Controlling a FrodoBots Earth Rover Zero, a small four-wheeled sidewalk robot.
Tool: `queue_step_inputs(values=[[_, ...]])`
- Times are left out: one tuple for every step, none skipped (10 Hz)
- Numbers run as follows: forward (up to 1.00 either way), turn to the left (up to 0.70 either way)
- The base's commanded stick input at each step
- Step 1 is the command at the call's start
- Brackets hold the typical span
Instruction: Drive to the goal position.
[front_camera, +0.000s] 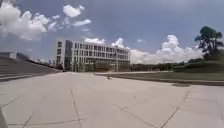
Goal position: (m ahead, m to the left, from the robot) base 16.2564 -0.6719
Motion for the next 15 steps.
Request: queue_step_inputs(values=[[0.7, 0.35], [0.7, 0.35], [0.7, 0.35], [0.7, 0.35], [0.7, 0.35], [0.7, 0.29], [0.7, 0.2], [0.7, 0.11], [0.7, 0.02], [0.7, 0.0], [0.7, 0.0], [0.7, 0.0], [0.7, 0.0], [0.7, 0.0], [0.7, 0.0]])
